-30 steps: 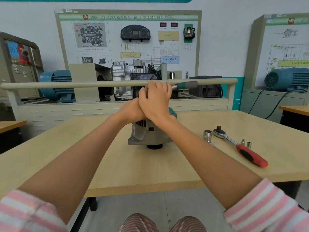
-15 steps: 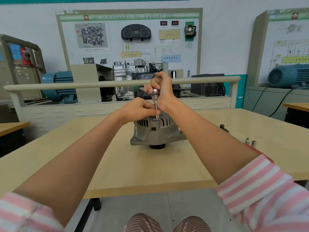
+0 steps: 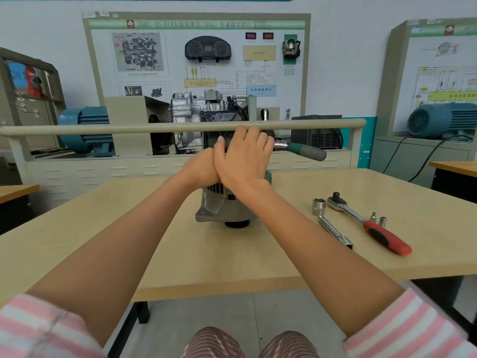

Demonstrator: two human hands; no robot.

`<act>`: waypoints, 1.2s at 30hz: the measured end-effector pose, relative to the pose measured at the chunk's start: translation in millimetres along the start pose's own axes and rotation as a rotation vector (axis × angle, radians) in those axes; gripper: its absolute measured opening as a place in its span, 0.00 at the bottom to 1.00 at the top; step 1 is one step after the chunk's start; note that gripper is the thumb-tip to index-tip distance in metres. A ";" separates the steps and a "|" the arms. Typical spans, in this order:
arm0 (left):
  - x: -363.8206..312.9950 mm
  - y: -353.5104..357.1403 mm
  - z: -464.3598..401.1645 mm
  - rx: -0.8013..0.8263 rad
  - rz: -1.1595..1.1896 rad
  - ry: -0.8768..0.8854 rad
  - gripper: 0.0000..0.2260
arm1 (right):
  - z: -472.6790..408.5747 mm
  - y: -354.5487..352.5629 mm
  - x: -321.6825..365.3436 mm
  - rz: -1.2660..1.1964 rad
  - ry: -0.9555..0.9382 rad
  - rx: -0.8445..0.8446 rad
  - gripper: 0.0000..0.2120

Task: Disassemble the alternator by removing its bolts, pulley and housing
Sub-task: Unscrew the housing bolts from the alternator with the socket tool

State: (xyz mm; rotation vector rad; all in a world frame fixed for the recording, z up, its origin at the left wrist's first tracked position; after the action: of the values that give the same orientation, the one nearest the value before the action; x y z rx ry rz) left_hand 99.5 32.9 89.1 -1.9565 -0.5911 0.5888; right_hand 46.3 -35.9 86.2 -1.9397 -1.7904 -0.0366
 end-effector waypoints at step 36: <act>1.1 4.2 -2.0 -0.035 -0.062 0.013 0.14 | -0.7 1.0 5.5 -0.202 0.012 -0.112 0.16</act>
State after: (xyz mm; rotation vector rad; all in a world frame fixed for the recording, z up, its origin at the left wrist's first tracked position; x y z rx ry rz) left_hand 102.2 30.6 86.0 -1.9660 -0.6552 0.5296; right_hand 48.1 -31.0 88.4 -1.8202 -2.0081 -0.2207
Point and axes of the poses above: each hand's wrist, its own z-axis away from the middle knuckle, its own y-axis out of the palm, x = y × z, the point moved 3 cm from there along -z, towards the middle knuckle, and after that the axes turned 13 degrees about -z, right-handed, at the moved point
